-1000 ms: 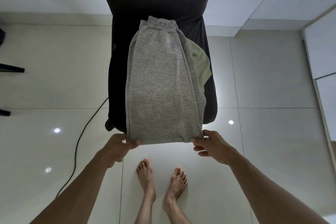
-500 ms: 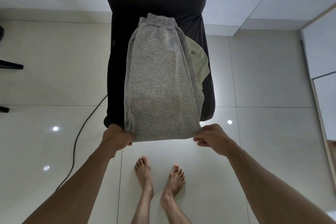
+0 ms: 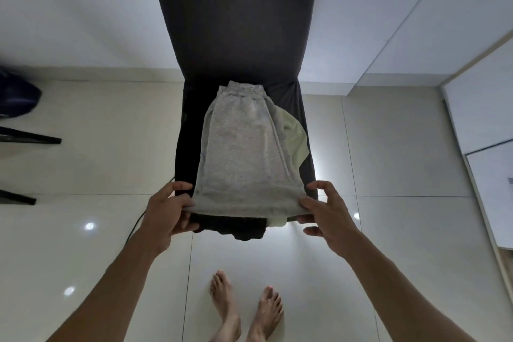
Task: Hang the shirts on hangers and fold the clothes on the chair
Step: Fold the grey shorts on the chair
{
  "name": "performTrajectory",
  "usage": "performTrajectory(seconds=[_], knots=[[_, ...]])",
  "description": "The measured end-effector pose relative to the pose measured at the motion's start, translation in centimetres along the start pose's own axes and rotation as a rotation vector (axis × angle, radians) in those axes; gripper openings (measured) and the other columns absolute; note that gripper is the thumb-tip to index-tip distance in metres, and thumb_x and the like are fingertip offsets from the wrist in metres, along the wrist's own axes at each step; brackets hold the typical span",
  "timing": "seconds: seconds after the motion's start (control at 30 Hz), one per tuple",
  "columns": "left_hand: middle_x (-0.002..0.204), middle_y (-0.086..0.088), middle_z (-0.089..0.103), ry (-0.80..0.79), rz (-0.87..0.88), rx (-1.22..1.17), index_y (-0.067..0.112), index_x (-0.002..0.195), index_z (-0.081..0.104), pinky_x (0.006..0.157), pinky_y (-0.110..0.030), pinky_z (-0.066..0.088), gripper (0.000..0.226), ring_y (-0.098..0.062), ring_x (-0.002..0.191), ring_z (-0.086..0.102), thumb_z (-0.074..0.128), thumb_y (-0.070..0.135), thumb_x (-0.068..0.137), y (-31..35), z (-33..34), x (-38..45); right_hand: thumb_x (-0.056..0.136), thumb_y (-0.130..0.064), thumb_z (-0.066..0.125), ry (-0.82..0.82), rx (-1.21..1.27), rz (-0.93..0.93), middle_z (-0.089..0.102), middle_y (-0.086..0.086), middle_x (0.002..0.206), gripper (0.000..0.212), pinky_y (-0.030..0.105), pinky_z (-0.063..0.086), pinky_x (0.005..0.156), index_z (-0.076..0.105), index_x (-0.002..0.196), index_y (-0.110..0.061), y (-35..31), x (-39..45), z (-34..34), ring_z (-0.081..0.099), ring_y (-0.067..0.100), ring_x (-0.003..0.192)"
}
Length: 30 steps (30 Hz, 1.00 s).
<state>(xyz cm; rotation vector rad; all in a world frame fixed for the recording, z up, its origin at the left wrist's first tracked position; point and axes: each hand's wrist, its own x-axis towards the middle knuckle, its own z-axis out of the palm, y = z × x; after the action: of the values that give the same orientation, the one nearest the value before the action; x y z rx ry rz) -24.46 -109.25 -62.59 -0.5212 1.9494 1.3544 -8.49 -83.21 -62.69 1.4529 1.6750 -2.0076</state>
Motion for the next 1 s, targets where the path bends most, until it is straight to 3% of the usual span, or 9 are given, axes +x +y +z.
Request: performTrajectory(seconds=[0.1,0.2,0.3,0.4,0.47,0.57,0.7,0.83,1.0], knots=[[0.057,-0.011,0.046,-0.083,0.049,-0.042,-0.006,0.093,0.069,0.069,-0.043,0.061,0.013,-0.020,0.050,0.045,0.057,-0.003,0.089,5.3,-0.1,0.0,0.096,-0.014,0.065,-0.132,0.018,-0.071,0.067,0.007,0.087,0.011,0.029,0.050,0.051,0.068,0.106,-0.017,-5.7,0.0,-0.5,0.065,0.022,0.069],[0.074,-0.017,0.060,-0.235,0.146,0.038,-0.005,0.098,0.069,0.082,-0.043,0.061,0.020,-0.026,0.070,0.061,0.074,-0.007,0.079,9.5,-0.5,1.0,0.078,0.000,0.080,-0.260,-0.062,-0.140,0.065,0.006,0.091,0.034,0.031,0.053,0.062,0.070,0.108,-0.013,-10.4,1.5,-0.4,0.064,0.021,0.078],[0.088,-0.018,0.074,-0.147,0.266,0.170,0.002,0.094,0.073,0.078,-0.037,0.061,0.023,-0.030,0.087,0.071,0.080,-0.008,0.074,12.8,-0.1,3.8,0.071,0.003,0.084,-0.115,-0.295,-0.262,0.066,0.003,0.085,0.032,0.034,0.057,0.067,0.072,0.097,-0.012,-14.0,4.7,0.6,0.064,0.017,0.074],[0.075,-0.007,0.071,0.021,0.347,0.204,0.010,0.085,0.075,0.068,-0.030,0.056,0.009,-0.022,0.074,0.068,0.081,0.016,0.081,16.2,1.6,8.0,0.079,-0.023,0.083,0.049,-0.363,-0.326,0.072,0.000,0.089,0.016,0.040,0.061,0.078,0.073,0.090,-0.018,-16.8,10.0,1.7,0.070,0.019,0.085],[0.079,-0.001,0.068,0.067,0.385,0.211,0.013,0.087,0.073,0.061,-0.021,0.048,0.012,-0.013,0.072,0.064,0.076,0.024,0.086,18.2,3.0,10.6,0.084,-0.033,0.079,0.087,-0.374,-0.293,0.071,-0.002,0.092,0.021,0.042,0.059,0.085,0.072,0.095,-0.017,-18.4,13.6,2.3,0.069,0.020,0.090],[0.093,-0.002,0.068,0.069,0.351,0.206,0.016,0.093,0.068,0.071,-0.032,0.054,0.018,-0.020,0.088,0.066,0.064,0.033,0.095,19.5,5.1,15.4,0.089,-0.042,0.070,0.118,-0.356,-0.245,0.069,0.000,0.101,0.033,0.045,0.056,0.093,0.069,0.108,-0.015,-19.5,19.2,3.8,0.066,0.023,0.097],[0.110,-0.003,0.065,0.207,0.401,0.363,0.016,0.116,0.059,0.092,-0.044,0.050,0.033,-0.027,0.103,0.060,0.047,0.043,0.101,19.6,7.3,21.3,0.098,-0.047,0.054,0.198,-0.395,-0.284,0.064,0.000,0.102,0.036,0.037,0.048,0.079,0.061,0.108,-0.013,-19.5,24.9,6.1,0.061,0.021,0.095],[0.111,-0.002,0.062,0.270,0.458,0.426,0.016,0.116,0.056,0.084,-0.033,0.038,0.029,-0.024,0.104,0.056,0.043,0.038,0.103,19.3,9.1,24.5,0.103,-0.050,0.043,0.262,-0.517,-0.289,0.057,-0.001,0.096,0.038,0.034,0.040,0.076,0.055,0.104,-0.014,-19.1,28.7,7.0,0.055,0.022,0.089],[0.121,-0.011,0.066,0.283,0.431,0.444,0.011,0.118,0.059,0.088,-0.036,0.043,0.035,-0.036,0.114,0.059,0.045,0.040,0.103,19.3,10.2,27.8,0.102,-0.050,0.043,0.325,-0.558,-0.319,0.067,0.013,0.113,0.043,0.037,0.044,0.077,0.063,0.109,-0.013,-18.4,32.1,7.5,0.060,0.037,0.099]])
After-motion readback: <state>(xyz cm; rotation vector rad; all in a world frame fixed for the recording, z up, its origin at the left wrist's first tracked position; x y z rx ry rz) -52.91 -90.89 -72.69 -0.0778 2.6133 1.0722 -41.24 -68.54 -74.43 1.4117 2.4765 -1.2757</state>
